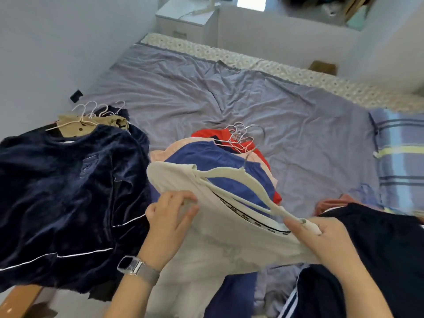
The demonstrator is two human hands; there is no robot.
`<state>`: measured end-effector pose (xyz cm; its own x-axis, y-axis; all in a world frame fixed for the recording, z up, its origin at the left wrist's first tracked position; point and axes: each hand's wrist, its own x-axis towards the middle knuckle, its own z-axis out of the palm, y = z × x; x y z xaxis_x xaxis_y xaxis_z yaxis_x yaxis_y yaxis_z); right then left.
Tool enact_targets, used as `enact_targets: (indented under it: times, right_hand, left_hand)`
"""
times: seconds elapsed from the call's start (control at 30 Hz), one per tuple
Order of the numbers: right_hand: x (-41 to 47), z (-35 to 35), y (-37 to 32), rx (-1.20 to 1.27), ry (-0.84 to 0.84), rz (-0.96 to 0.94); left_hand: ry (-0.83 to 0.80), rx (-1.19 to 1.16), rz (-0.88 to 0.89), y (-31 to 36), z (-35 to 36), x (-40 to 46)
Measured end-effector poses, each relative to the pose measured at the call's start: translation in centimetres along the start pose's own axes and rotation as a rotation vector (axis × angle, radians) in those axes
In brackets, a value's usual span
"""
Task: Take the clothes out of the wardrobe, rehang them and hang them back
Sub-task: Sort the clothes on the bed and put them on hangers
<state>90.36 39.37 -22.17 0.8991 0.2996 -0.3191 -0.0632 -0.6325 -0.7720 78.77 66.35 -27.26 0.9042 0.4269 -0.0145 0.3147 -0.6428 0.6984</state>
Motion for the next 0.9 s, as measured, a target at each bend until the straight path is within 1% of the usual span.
enact_targets:
  times: [0.07,0.17,0.23,0.3,0.4,0.47,0.53,0.6,0.67,0.7,0.73,0.8,0.83,0.9]
  right_hand:
    - [-3.3,0.6,-0.8,-0.035,-0.007,-0.043]
    - [-9.2,1.3,-1.8,-0.059,-0.013,-0.07]
    - [-13.6,1.9,-3.0,-0.028,-0.013,-0.084]
    - [-17.6,2.4,-4.5,0.007,0.0,-0.103]
    - [-22.4,2.8,-6.5,0.042,0.011,-0.137]
    - [-24.8,3.0,-7.4,0.031,0.025,-0.148]
    - [-26.8,3.5,-7.7,-0.023,0.052,-0.136]
    - [-28.6,4.2,-7.7,-0.133,0.095,-0.131]
    - [-30.3,4.7,-7.4,-0.204,0.13,-0.153]
    - [-31.1,4.8,-7.1,-0.175,0.111,-0.174]
    - [-31.8,4.6,-6.6,-0.111,0.053,-0.202]
    - [-33.0,4.0,-5.8,-0.008,-0.122,-0.233]
    - [-33.3,3.7,-5.4,0.006,-0.186,-0.254]
    - [-33.7,3.4,-4.6,-0.034,-0.2,-0.297]
  left_hand:
    - [0.132,-0.099,-0.015,1.9,0.1,-3.3]
    - [0.393,-0.204,-0.069,2.9,-2.2,-8.5]
    - [0.458,-0.177,-0.109,2.6,-5.1,-11.3]
    - [0.443,-0.107,-0.073,1.7,-8.3,-13.7]
    - [0.409,0.019,0.074,0.6,-13.8,-16.7]
    - [0.341,0.103,0.114,0.0,-16.6,-18.5]
    - [0.259,0.172,0.11,-0.7,-18.1,-20.6]
    - [0.211,0.141,0.064,-1.1,-18.7,-23.4]
    - [0.207,0.095,0.022,-1.4,-19.0,-26.6]
    - [0.215,0.093,0.005,-1.6,-19.2,-28.2]
    - [0.221,0.095,-0.019,-2.0,-19.4,-29.7]
    - [0.223,0.084,-0.089,-2.8,-20.0,-32.1]
    - [0.221,0.078,-0.125,-3.1,-20.3,-33.1]
    - [0.237,0.075,-0.168,-2.3,-20.6,-34.8]
